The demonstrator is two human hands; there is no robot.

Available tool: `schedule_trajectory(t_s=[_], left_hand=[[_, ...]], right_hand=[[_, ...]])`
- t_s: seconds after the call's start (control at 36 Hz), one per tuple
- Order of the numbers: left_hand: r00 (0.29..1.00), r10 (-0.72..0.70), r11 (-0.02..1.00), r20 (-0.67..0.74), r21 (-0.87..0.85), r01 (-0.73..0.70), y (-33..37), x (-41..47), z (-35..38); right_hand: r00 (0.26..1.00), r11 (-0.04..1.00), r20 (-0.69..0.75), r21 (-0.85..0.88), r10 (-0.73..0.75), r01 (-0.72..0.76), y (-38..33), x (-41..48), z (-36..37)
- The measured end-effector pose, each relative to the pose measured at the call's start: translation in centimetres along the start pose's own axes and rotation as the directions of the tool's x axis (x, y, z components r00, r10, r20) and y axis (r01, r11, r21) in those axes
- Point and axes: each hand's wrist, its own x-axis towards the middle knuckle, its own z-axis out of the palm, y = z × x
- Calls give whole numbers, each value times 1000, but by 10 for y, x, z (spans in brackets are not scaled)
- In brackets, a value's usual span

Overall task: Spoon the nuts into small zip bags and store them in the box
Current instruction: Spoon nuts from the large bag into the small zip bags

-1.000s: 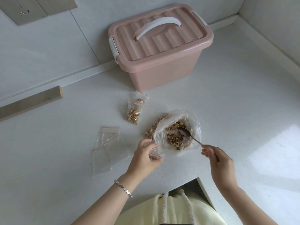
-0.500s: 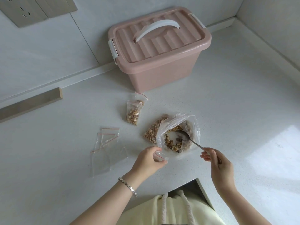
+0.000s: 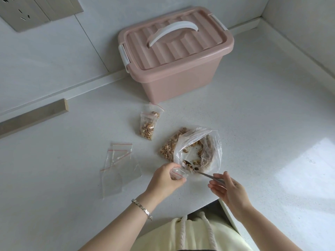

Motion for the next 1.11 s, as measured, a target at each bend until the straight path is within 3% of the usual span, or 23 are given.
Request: schedule_trajectory(t_s=[0.11,0.22,0.58,0.81,0.89,0.94,1.03,1.11], left_hand=[[976,135,990,-169,-9,-139,1,-5,-3],[947,219,975,-237,12,-222,-4,-7,-5],[958,222,975,-183,24,-222,-12,-1,-1],[961,234,972,-149,14,-234,-9,1,-1],[970,208,978,-129,-8,-210,-9,1,-1],[976,186,982,-116,-17,-190,-9,1,-1],[979,166,985,-116,-17,-169,-9,0,0],[981,154,987,-121,-24,-158,-9,0,0]], right_hand=[[1000,997,-11,80,11,-10,-7,0,-10],[999,999,-32,31,-38,39,-19,-1,-18],[986,978,-9,-132,-165,162,-60,-13,-18],[954,892,81,-338,-289,299,-86,-32,10],[928,810,140,-456,-344,369,-88,-36,25],[899,701,204,-569,-387,431,-85,-39,34],[840,460,357,-714,-408,527,-80,-46,47],[739,198,502,-750,-448,630,-76,-53,53]])
